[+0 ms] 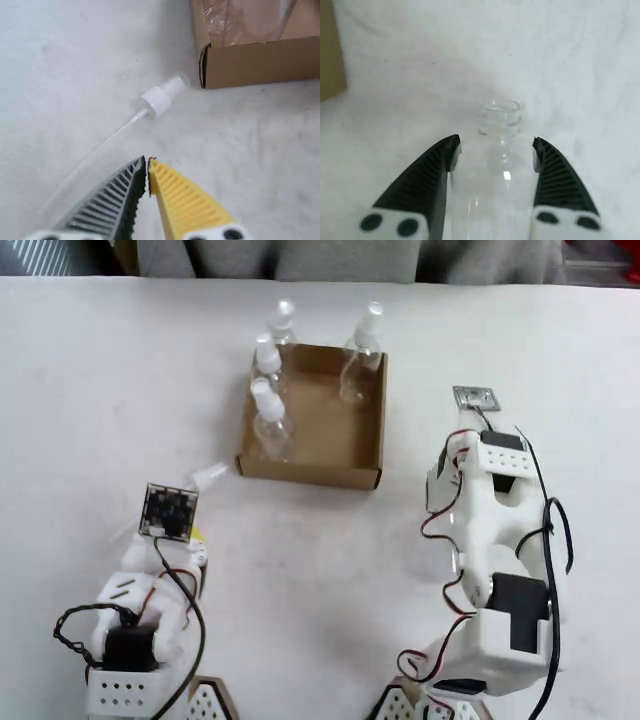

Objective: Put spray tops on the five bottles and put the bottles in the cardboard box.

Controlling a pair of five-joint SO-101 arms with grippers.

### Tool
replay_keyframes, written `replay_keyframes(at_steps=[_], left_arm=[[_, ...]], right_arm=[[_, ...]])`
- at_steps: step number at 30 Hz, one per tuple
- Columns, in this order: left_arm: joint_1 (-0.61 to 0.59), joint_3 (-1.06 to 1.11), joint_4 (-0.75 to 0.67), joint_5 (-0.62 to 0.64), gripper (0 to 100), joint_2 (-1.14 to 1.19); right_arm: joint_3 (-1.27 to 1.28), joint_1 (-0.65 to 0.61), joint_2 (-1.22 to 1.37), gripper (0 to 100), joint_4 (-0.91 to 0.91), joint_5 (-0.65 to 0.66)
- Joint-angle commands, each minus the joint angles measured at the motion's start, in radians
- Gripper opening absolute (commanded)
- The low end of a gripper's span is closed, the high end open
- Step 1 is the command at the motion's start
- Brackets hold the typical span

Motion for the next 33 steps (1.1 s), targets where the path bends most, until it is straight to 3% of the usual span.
replay_keyframes(at_steps=[1, 13, 18, 22, 33], left_arm=[[-0.01, -0.002, 0.003, -0.012, 3, -0.007], [-0.01, -0.002, 0.003, -0.012, 3, -0.007], [-0.01, -0.002, 0.003, -0.012, 3, -0.007], [-0.01, -0.002, 0.003, -0.012, 3, -0.007], [-0.01, -0.002, 0.002, -0.012, 3, -0.007]], right_arm=[[-0.008, 0.008, -0.048, 20.6, -0.005, 0.063], [-0.023, 0.008, -0.05, 21.2, -0.004, 0.092], [-0.017, 0.01, -0.048, 29.5, -0.004, 0.129], [-0.023, 0.01, -0.058, 30.1, -0.004, 0.13], [-0.086, 0.073, -0.168, 30.1, 0.176, 0.342]])
